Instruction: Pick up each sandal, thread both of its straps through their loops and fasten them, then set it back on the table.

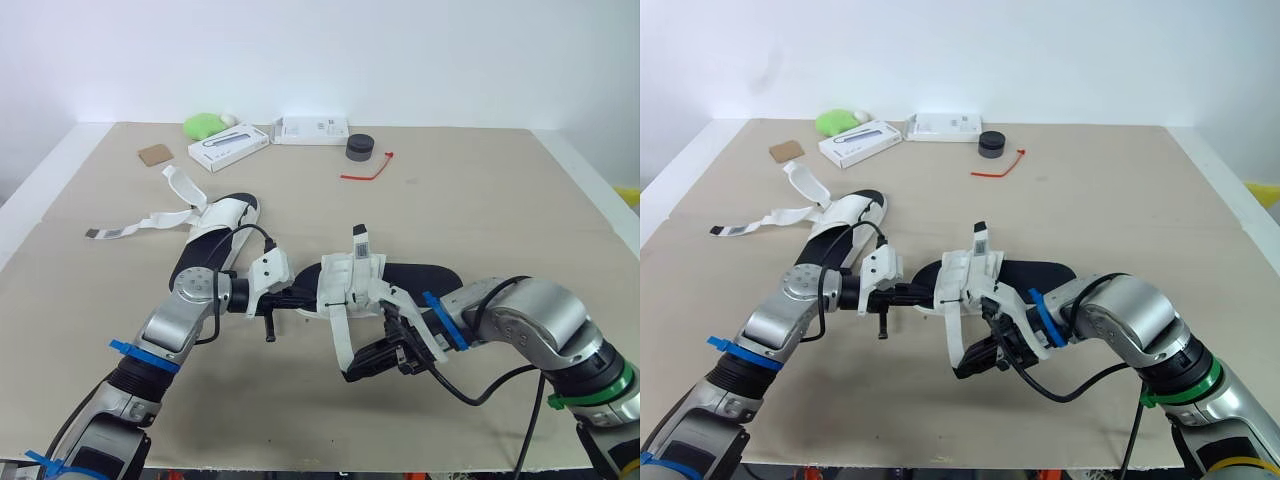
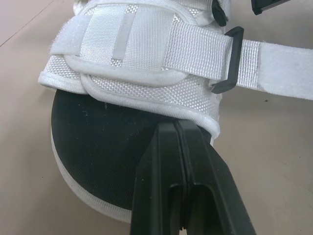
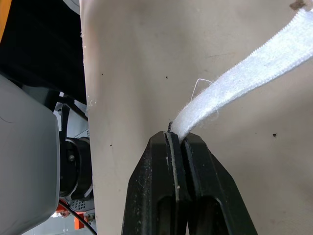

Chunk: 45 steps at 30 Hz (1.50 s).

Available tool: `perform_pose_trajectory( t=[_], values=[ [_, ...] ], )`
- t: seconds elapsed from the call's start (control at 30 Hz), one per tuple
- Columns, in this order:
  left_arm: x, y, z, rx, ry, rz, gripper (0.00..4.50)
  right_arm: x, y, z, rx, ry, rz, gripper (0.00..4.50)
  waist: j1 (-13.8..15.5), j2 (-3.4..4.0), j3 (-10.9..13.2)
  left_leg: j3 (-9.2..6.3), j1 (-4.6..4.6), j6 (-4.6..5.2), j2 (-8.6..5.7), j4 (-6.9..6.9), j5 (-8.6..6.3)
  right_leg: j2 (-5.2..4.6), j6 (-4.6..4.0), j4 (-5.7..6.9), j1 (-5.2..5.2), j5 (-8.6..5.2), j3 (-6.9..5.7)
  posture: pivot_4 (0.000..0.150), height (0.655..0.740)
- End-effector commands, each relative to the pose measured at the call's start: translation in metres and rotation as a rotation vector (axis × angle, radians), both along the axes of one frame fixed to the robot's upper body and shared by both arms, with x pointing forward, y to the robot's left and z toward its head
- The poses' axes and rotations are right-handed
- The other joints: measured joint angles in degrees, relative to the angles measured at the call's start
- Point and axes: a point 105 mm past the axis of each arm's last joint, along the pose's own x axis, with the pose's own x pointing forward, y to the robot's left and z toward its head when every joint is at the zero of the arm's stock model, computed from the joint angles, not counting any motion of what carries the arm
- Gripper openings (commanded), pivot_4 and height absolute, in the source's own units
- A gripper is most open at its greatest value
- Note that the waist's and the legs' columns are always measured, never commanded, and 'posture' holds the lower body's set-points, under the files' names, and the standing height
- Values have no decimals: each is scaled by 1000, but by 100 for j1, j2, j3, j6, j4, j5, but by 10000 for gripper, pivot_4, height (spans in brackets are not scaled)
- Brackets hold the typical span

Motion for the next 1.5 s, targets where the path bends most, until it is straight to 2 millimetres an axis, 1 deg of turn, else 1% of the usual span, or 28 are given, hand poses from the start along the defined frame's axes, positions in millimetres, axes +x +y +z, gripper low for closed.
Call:
perform_pose_trajectory(
  t=[0.03,0.1,0.17,0.2,0.23,0.27,0.3,0.33,0.37,0.4,0.43,0.47,0.5,0.57,0.6,0.67,0.7,0.73,0.8,0.83,0.9,0.97,1.03,1.07,1.13,1.23,1.37,1.5],
  values=[
    [0,1,-3,11,3,5,0,-5,6,5,21,-38,50,1135,0,0,0,0,0,0,0,0,0,0,0,0,0,0,0,1500,7400],
    [0,1,-3,11,2,6,0,2,10,8,42,-73,28,1135,0,0,0,0,0,0,0,0,0,0,0,0,0,0,0,1500,7400],
    [0,0,-3,10,2,7,0,3,13,13,61,-83,32,7797,0,0,0,1,0,0,0,0,0,1,0,0,0,0,0,1500,7400],
    [0,0,-3,9,2,7,0,3,15,14,68,-84,32,9939,0,0,0,0,1,0,0,1,1,1,0,1,0,0,0,1500,7400],
    [1,0,-3,9,1,7,0,3,17,17,80,-96,40,15176,0,0,0,0,0,-1,0,1,1,1,-1,1,0,0,0,1500,7400],
    [1,0,-3,9,1,7,0,3,18,19,84,-106,44,18829,0,0,0,0,1,-1,0,1,1,1,-1,1,0,1,0,1500,7400],
    [1,0,-3,9,0,7,0,2,18,21,80,-113,57,21243,0,0,0,1,1,-1,0,1,1,1,-1,1,0,1,0,1500,7400],
    [1,0,-3,10,0,7,0,0,16,23,70,-135,80,26525,0,0,0,1,1,-1,0,1,1,0,-1,1,0,1,0,1500,7400],
    [1,0,-3,10,0,8,0,2,12,24,46,-193,101,29725,2,1,0,1,0,-1,0,1,1,0,-1,1,0,1,0,1500,7400],
    [1,0,-3,11,0,8,0,2,6,24,19,-234,121,34883,2,1,0,1,0,-1,-1,1,1,-1,0,1,0,0,0,1500,7400],
    [1,1,-3,12,0,8,0,2,-1,26,-7,-286,154,37535,4,1,1,0,0,-1,-1,1,1,-1,1,1,0,0,0,1500,7400],
    [0,1,-3,13,1,8,0,1,-7,27,-30,-332,189,43080,5,2,1,0,0,-1,-2,1,1,-1,3,-1,1,-2,-3,1500,7400],
    [0,2,-3,14,1,8,0,2,-13,28,-54,-388,229,44133,2,2,1,-1,0,-1,-6,1,1,-4,10,-1,1,-6,-2,1500,7400],
    [0,3,-3,16,1,9,0,7,-25,29,-116,-522,310,44133,2,1,1,2,2,-1,-5,0,0,-3,38,-4,4,-24,-2,1500,7400],
    [0,3,-3,17,1,9,0,12,-28,32,-129,-639,369,44133,2,1,1,2,2,-1,-5,0,0,-3,40,-4,4,-25,-2,1500,7400],
    [0,3,-3,18,1,8,0,20,-29,36,-148,-807,442,44133,1,1,1,5,4,-1,-3,0,1,-1,41,-3,4,-25,-1,1500,7400],
    [0,3,-3,18,0,8,0,21,-26,40,-130,-892,500,44133,1,1,1,14,11,-3,-2,1,2,-2,41,0,6,-24,4,1500,7400],
    [1,3,-3,18,0,8,0,28,-21,45,-115,-1025,536,44133,-4,-6,4,14,12,-4,-2,1,3,-2,41,0,6,-23,4,1500,7400],
    [1,3,-3,19,-1,6,0,38,-6,54,-85,-1366,673,44133,-5,-5,4,21,32,-5,4,1,4,2,41,-2,24,-21,5,1500,7400],
    [2,3,-2,21,-3,5,0,36,1,56,-37,-1487,735,44133,-11,-9,4,22,45,-5,3,0,4,4,41,-2,32,-21,8,1500,7400],
    [2,3,-2,21,-4,5,0,33,6,55,9,-1614,823,44133,-9,-6,6,32,48,-5,3,0,4,4,42,-1,33,-19,13,1500,7400],
    [2,3,-2,22,-4,6,0,31,7,48,24,-1698,906,44133,-1,-7,6,28,44,-6,1,-1,5,5,41,0,33,-18,20,1500,7400],
    [3,4,-2,24,-3,8,0,28,8,43,57,-1742,932,44133,-1,-8,6,29,44,-7,-3,-1,4,2,9,0,33,1,25,1500,7400],
    [3,5,-2,24,-3,10,0,26,8,39,69,-1749,946,44133,-1,-8,6,32,45,-8,-2,-1,2,1,9,-2,33,1,28,1500,7400],
    [3,5,-2,24,-2,12,0,25,9,36,91,-1757,966,44133,-1,-8,6,35,45,-6,-5,-1,0,0,9,-2,33,1,32,1500,7400],
    [3,7,-2,25,0,16,0,26,9,34,90,-1758,980,44133,-2,-8,6,35,47,-5,-5,-1,0,1,8,-2,34,1,33,1500,7400],
    [3,7,-2,24,1,19,0,31,14,30,85,-1747,990,44133,-3,-7,6,37,55,-4,-1,-1,1,7,4,0,37,3,35,1500,7400],
    [3,7,-2,23,1,21,0,31,19,32,105,-1747,990,44133,-3,-8,6,37,58,-2,1,-1,2,11,3,4,37,3,38,1500,7400]
  ],
)
